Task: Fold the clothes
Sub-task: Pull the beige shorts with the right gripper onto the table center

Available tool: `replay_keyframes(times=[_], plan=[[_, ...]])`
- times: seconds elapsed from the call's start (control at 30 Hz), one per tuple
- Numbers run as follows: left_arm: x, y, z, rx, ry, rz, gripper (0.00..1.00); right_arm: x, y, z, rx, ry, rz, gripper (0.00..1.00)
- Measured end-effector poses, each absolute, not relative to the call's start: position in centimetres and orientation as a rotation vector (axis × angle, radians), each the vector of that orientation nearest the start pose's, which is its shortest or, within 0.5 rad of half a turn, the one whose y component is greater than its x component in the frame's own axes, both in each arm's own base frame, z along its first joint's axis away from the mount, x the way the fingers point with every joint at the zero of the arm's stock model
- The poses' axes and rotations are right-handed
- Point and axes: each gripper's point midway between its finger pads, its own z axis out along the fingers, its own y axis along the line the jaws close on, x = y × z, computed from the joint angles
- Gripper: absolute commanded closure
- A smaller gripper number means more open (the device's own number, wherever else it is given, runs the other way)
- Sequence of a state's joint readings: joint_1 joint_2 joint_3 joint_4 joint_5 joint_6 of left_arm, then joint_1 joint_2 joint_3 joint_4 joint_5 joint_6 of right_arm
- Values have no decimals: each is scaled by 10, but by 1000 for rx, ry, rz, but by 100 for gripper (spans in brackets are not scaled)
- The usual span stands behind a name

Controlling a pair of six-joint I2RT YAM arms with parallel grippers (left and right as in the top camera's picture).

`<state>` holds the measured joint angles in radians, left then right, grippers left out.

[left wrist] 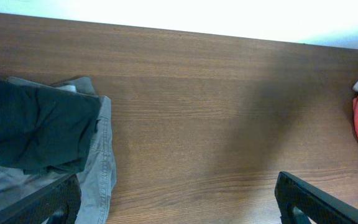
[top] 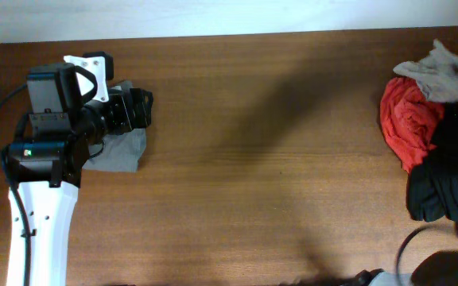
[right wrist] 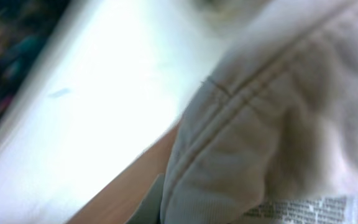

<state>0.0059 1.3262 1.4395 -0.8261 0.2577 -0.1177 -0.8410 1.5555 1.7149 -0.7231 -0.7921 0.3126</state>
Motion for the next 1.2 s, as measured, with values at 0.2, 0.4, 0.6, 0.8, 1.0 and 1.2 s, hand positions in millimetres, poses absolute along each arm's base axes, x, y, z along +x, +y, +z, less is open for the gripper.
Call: replay_keyframes(times=[0.2,0.4,0.6,0.8,1.0,1.2], plan=[[375,-42,300,-6,2280,-353,1,403,-84,411,317,1940,554,96],[375,-42,300,-6,2280,-353,1,430,0,357,192,2157,479,96],[375,-42,300,-6,2280,-353,0,445,43,316,70,2281,392,96],[375,-42,299,-6,2281,-353,0,447,37,310,56,2293,288,96],[375,-42,300,-6,2281,-353,1,446,56,307,-5,2304,323,96],[375,-42,300,-6,2280,-353,1,463,139,257,-147,2395,442,76]])
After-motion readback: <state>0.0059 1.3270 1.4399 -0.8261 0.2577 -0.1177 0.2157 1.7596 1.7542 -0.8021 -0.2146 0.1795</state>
